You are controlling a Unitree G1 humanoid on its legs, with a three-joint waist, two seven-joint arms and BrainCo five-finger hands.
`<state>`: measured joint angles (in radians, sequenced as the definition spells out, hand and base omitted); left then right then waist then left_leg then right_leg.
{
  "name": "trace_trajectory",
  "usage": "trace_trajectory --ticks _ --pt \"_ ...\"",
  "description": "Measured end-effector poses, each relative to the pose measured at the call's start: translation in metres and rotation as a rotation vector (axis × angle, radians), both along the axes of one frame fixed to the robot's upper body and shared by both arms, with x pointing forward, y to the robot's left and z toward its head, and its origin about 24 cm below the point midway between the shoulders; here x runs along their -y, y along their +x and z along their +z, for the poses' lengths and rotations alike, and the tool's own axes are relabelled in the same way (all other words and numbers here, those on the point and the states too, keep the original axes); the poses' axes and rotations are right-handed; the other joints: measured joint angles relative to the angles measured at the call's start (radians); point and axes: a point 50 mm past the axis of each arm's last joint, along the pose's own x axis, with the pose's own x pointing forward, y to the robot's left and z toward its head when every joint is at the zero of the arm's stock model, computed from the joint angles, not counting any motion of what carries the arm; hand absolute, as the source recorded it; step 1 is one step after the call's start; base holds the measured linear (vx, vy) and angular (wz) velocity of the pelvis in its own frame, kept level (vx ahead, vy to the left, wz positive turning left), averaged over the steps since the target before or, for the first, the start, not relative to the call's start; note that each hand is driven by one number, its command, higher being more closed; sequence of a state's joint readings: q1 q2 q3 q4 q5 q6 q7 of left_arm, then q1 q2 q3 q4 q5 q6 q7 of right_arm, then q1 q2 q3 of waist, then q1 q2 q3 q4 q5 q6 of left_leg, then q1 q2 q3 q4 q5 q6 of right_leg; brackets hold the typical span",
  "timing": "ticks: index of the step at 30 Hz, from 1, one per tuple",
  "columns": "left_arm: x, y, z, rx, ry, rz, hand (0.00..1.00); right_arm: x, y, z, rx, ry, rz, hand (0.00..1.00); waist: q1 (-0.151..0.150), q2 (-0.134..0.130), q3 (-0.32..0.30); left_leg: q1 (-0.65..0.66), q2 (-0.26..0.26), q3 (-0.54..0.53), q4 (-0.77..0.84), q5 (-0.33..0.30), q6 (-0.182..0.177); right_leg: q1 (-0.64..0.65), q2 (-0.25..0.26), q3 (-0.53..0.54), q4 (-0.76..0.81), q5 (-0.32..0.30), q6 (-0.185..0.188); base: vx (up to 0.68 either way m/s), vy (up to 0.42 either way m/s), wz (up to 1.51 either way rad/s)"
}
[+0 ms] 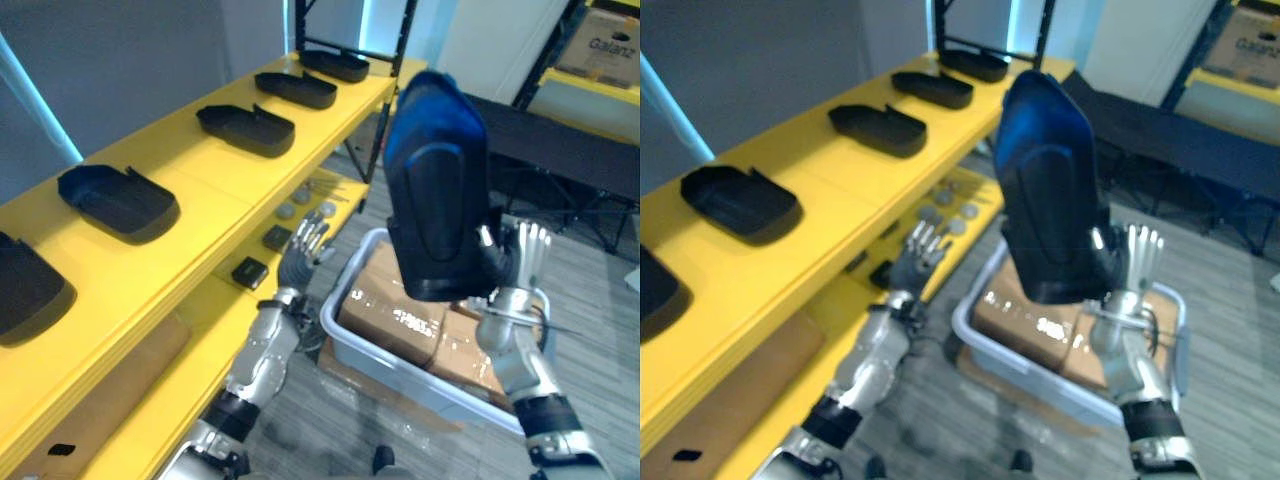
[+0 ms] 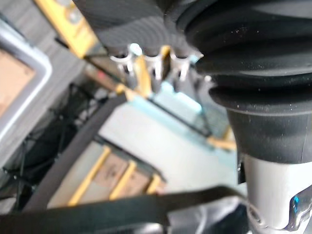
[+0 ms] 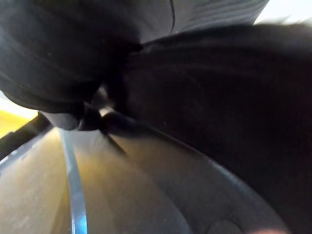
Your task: Walk over and take plastic housings, then place them on the shelf
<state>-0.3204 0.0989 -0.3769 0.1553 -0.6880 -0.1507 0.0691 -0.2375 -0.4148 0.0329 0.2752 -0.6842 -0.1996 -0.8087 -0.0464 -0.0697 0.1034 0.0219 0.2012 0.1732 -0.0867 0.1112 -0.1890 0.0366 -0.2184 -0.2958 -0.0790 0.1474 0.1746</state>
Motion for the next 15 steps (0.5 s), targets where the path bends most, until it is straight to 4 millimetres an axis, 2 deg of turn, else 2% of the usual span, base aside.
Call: trace_trajectory --ticks 15 --pt "0.026 -0.009 -0.008 0.009 0.193 -0.097 0.00 -0.036 0.000 -0.008 -0.012 0.044 0.116 1.00 -0.001 -0.006 -0.034 0.011 -0.003 0.001 0.000 -0.001 0.000 0.007 -0.003 0.004 0.000 0.000 0.001 0.00 0.001 0.00"
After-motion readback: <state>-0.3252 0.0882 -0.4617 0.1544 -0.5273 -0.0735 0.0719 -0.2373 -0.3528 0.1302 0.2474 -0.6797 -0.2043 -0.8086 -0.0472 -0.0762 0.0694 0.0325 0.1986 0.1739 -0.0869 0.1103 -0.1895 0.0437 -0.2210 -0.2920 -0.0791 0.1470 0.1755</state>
